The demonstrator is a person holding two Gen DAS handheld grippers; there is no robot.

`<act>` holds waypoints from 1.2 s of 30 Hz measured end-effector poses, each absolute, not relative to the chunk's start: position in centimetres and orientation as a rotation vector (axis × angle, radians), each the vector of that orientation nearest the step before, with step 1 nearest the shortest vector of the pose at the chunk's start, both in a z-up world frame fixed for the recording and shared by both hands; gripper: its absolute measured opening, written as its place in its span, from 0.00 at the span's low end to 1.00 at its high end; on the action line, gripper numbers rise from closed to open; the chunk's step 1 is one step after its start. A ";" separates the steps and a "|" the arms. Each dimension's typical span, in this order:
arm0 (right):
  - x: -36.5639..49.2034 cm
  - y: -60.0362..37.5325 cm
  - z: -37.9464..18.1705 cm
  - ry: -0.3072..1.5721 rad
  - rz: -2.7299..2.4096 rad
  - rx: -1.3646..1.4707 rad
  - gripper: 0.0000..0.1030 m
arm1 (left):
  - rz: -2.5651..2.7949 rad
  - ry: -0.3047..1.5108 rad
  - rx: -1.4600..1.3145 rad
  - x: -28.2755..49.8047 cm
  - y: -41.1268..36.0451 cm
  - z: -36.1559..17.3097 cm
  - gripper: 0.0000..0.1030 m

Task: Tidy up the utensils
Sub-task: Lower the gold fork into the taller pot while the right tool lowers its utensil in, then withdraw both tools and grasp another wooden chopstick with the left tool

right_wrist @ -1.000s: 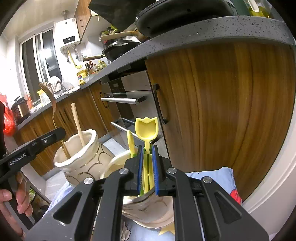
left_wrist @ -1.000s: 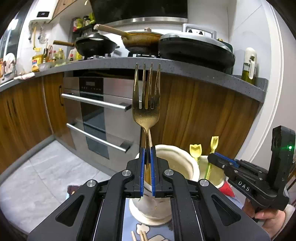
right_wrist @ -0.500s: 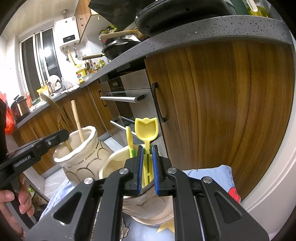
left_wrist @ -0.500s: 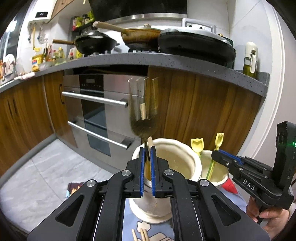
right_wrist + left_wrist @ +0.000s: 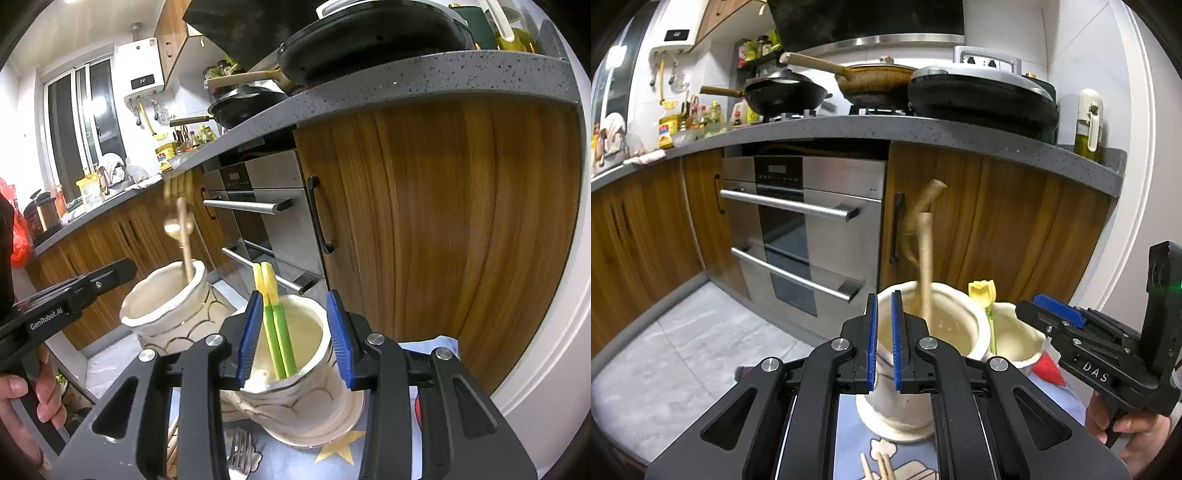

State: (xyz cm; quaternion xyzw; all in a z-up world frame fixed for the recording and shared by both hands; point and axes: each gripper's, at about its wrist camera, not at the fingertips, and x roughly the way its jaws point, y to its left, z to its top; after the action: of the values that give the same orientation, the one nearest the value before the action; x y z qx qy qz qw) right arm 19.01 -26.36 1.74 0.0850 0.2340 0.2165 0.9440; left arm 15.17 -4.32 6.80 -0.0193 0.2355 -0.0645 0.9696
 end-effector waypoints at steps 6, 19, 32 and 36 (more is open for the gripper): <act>17.2 -27.1 2.3 0.470 0.446 0.191 0.55 | -0.114 0.470 -0.027 13.2 -3.7 7.1 0.27; 11.4 -28.1 1.9 0.505 0.476 0.173 0.91 | -0.040 0.545 -0.045 7.5 -1.0 4.6 0.76; 8.1 -27.8 -2.5 0.650 0.448 0.119 0.95 | -0.009 0.712 0.001 3.8 -1.0 -1.2 0.86; 7.9 -27.6 -3.3 0.672 0.456 0.116 0.95 | -0.042 0.755 0.038 3.1 -2.0 -2.5 0.86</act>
State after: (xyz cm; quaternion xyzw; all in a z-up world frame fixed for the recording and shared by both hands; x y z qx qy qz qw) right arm 7.94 -27.63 -3.31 0.0562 0.3269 0.2216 0.9170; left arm 3.14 -1.95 -2.51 0.0184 0.3687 -0.0204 0.9291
